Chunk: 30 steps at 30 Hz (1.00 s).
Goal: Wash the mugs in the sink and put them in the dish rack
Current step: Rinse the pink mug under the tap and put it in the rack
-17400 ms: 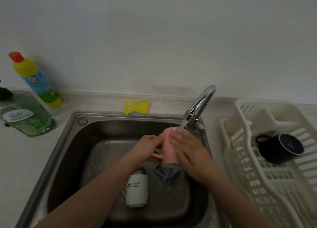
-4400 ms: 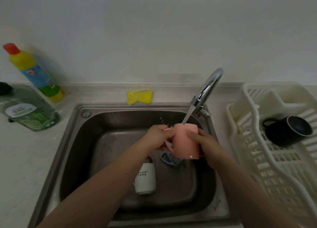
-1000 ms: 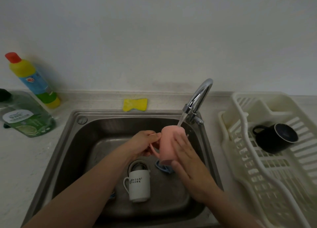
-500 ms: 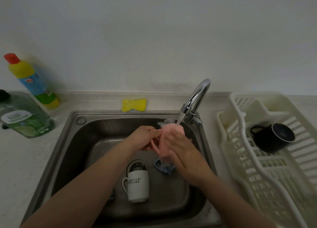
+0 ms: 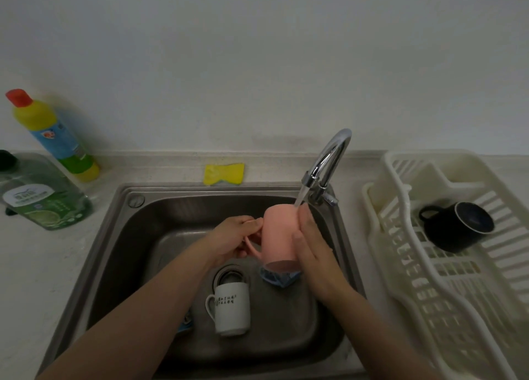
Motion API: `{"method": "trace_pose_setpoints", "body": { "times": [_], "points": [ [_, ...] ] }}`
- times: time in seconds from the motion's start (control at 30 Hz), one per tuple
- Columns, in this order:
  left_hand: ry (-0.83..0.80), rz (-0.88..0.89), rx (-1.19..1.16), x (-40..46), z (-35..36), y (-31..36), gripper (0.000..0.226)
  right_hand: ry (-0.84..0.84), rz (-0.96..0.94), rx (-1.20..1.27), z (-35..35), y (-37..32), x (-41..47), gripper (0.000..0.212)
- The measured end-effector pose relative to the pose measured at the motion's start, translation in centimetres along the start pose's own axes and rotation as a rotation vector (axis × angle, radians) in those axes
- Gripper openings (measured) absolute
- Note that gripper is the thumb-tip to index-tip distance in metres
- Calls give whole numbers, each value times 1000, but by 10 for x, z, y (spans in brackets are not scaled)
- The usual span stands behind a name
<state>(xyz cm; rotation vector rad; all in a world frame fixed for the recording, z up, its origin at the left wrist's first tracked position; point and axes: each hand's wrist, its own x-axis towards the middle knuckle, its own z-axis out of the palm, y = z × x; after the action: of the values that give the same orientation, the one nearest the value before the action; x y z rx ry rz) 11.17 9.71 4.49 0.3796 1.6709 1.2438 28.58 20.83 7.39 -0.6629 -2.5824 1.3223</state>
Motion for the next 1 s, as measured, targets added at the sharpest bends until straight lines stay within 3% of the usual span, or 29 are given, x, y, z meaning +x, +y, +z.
{"method": "trace_pose_setpoints", "body": {
  "times": [0.13, 0.27, 0.43, 0.57, 0.7, 0.87, 1.0],
  "points": [
    [13, 18, 83, 1, 0, 3, 26, -124, -278, -376, 6, 1, -16, 73],
    [-12, 41, 201, 2, 9, 12, 24, -51, -257, -455, -10, 5, 16, 66],
    [-39, 55, 271, 10, 10, 20, 27, -198, -479, -574, -12, 16, -5, 52],
    [-78, 53, 290, 15, 19, 20, 23, -46, -341, -536, -29, 16, 27, 55],
    [-24, 11, 194, 16, 13, 10, 27, -197, -461, -546, -16, 21, -12, 55],
    [-4, 31, 141, 13, 13, 7, 25, -29, -231, -370, -18, 17, 17, 64],
    [14, 18, 81, 9, 0, -3, 25, -110, -316, -295, 5, 19, -19, 63]
  ]
}}
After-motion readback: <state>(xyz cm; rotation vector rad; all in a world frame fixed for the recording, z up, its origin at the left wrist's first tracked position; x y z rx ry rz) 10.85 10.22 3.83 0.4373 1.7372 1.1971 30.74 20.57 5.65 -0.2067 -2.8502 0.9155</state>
